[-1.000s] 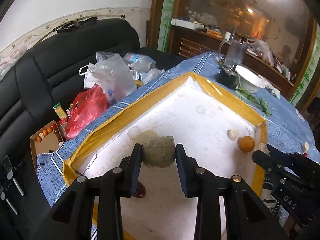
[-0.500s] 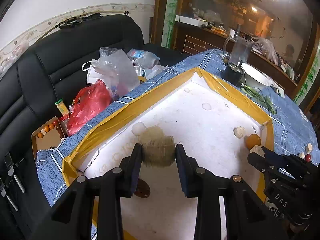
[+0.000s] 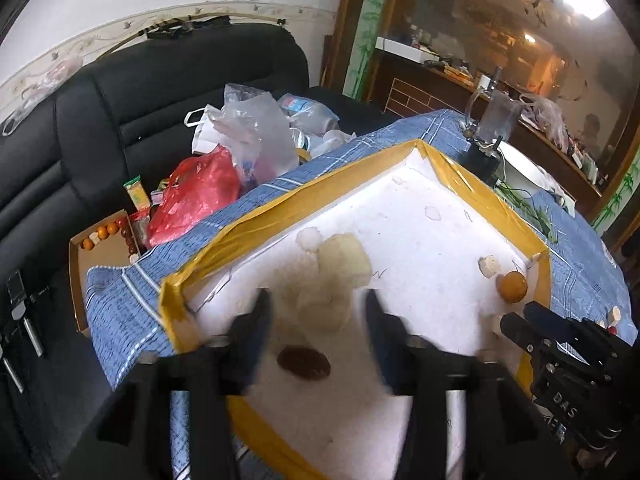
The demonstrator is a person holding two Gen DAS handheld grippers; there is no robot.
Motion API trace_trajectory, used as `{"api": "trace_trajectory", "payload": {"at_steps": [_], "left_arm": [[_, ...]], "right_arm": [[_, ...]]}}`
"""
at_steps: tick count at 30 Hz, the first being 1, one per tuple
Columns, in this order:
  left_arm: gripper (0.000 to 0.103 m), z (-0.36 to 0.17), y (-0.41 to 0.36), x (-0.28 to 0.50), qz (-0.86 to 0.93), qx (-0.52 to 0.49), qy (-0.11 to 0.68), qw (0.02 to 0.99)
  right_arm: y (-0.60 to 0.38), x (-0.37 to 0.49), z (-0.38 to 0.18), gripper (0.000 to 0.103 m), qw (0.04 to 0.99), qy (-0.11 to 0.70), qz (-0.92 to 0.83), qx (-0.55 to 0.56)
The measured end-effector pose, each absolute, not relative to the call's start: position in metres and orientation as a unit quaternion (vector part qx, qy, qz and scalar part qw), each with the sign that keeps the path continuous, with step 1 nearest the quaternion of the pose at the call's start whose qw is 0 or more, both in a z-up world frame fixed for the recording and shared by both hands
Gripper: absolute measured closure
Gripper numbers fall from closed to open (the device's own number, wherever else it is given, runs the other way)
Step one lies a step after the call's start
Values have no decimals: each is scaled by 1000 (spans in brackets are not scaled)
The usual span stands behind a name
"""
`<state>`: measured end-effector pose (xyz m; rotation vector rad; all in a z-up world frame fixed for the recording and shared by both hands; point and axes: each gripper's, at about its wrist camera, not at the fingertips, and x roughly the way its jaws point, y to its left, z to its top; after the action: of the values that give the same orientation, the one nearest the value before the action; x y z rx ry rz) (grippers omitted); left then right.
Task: Organize fruits
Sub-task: 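Lower the brown ball and yam piece into the yellow tray and open both tools, then move both open tools back to the fruit group on the table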
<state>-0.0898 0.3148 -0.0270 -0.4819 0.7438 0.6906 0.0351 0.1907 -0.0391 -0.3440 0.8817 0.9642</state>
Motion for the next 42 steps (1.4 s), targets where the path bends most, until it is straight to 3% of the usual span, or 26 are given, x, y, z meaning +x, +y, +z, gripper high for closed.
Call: {"api": "trace_trajectory", "payload": {"at_steps": [1,2,9,14,42], "left_arm": [[32,-26,315,-94,332,-232,346,846],[31,-23,315,-98,339,-235,338,846],[25,-13,315,-115,355,-257,310,844],[25,-5,300,-111,346,-253,298,853],[23,-6,94,-3,123,-75,345,928]], "right_arm": [[189,33,-37,47,781,405,449,-157],[187,31,-34,41,784,399,448,-158],[153,28,-18,35,807,380,430,-139],[112,35,-10,26,829,374,399,-113],[-160,67,-22,21,899,411,152,18]]}}
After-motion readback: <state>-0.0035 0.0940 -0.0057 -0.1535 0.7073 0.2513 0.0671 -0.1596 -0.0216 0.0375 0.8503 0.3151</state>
